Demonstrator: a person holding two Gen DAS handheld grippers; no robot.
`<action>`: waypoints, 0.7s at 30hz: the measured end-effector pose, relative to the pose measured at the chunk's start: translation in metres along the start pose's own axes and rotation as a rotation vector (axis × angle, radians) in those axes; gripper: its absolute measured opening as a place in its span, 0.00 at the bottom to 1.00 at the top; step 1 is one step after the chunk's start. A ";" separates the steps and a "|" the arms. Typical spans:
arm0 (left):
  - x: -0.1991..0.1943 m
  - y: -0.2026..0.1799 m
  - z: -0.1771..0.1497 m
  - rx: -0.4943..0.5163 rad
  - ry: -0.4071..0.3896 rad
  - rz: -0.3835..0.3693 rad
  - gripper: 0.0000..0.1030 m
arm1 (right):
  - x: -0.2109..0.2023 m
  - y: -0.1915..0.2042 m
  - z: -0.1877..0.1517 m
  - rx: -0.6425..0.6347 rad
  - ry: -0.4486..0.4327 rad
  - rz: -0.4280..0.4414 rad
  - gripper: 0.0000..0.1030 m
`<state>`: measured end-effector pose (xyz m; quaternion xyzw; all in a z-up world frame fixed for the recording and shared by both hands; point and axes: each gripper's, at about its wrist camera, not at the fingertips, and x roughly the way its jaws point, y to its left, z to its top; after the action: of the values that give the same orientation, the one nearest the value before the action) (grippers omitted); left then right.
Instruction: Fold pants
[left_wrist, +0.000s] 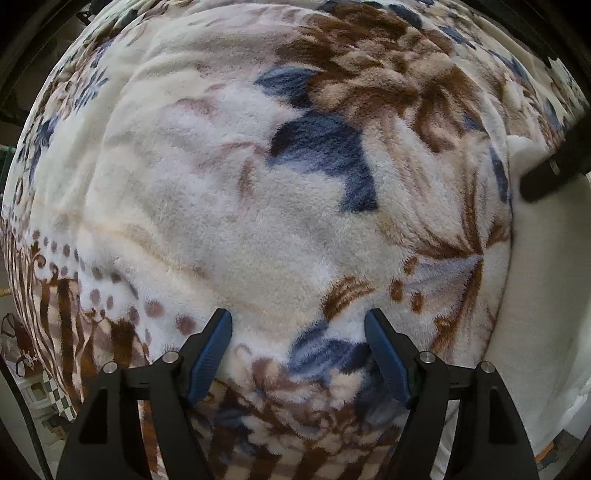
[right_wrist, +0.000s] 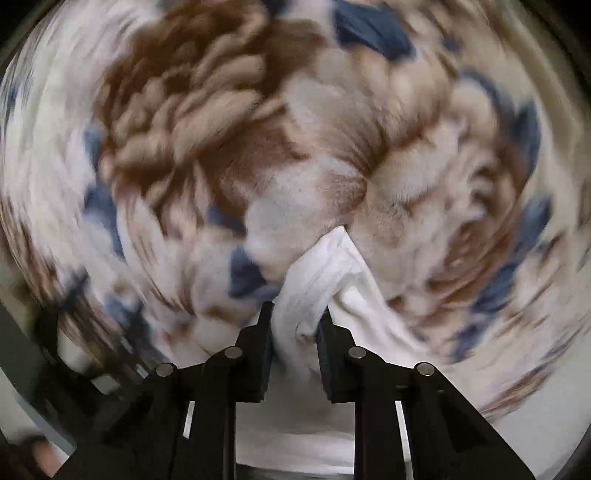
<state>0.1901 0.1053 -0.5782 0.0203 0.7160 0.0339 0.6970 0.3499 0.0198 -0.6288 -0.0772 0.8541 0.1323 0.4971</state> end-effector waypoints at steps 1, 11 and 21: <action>-0.003 -0.001 -0.002 0.000 -0.001 -0.002 0.71 | 0.000 -0.017 0.004 0.106 0.001 0.123 0.21; -0.009 0.006 -0.015 -0.044 -0.025 -0.029 0.71 | 0.013 -0.119 -0.019 0.468 -0.075 0.738 0.45; -0.061 -0.003 -0.025 -0.060 -0.101 -0.156 0.71 | -0.001 -0.050 -0.014 0.062 -0.096 0.092 0.78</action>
<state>0.1665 0.0971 -0.5171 -0.0547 0.6781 0.0000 0.7330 0.3518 -0.0322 -0.6288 -0.0159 0.8355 0.1323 0.5331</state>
